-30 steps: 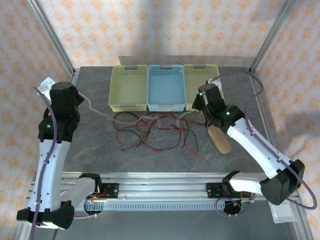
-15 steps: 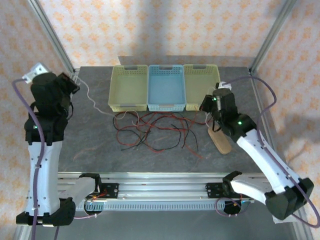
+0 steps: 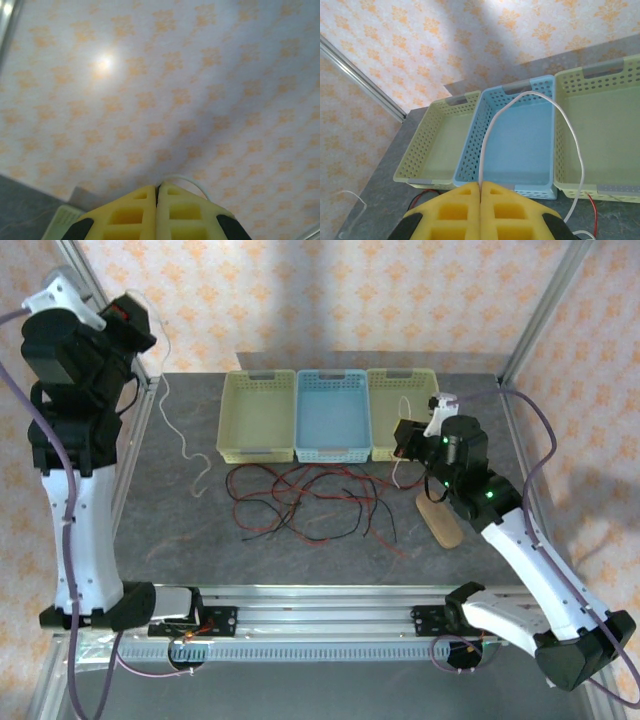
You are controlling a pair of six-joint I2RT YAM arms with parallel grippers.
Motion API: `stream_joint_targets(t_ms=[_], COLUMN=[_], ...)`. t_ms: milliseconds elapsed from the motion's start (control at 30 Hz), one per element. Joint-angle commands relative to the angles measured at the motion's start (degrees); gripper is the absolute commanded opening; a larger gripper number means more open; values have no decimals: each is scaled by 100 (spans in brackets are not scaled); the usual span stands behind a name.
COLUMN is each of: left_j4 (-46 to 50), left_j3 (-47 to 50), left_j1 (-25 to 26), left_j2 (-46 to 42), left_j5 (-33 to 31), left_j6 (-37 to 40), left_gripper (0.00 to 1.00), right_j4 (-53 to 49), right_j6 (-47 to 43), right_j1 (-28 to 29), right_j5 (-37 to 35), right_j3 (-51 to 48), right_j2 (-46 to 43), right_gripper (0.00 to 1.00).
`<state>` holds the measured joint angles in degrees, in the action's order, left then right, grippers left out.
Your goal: Untangle the cables
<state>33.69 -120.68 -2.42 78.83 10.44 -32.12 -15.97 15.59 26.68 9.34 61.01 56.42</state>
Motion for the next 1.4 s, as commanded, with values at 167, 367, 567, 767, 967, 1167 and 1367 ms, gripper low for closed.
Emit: stream_joint_targets(t_ms=[167,367,567,767,967,1167,1367], left_j4=[-1313,-2506,-3177,-3259,-3529,-4064,-4008], left_j3=[-1156,-1184,-1448,-1370,-204,1675,2154], left_j1=[-57,-57,-57,-49,27,211,380], left_j2=[996,1380,1899,2229,2066,1606,1628], left_j5=[750,815,978,1054,1140,1246,1282], left_j6=[-734,-1220,-1698,-1753,-1750,-1851,-1707], left_gripper=[0,0,0,0,0,0,0], right_j4=[274,259,239,258,242,223,242], right_j6=[-104,-67,-23,40,45,46,6], right_j1=[-11,-13,-11,-13,-13,-13,-13], right_j5=[116,116,119,167,127,93,124], right_j3=[335,315,232,174,139,125,198], right_j2=[-96,-151,-202,-214,-211,-220,-159], right_gripper=[0,0,0,0,0,0,0])
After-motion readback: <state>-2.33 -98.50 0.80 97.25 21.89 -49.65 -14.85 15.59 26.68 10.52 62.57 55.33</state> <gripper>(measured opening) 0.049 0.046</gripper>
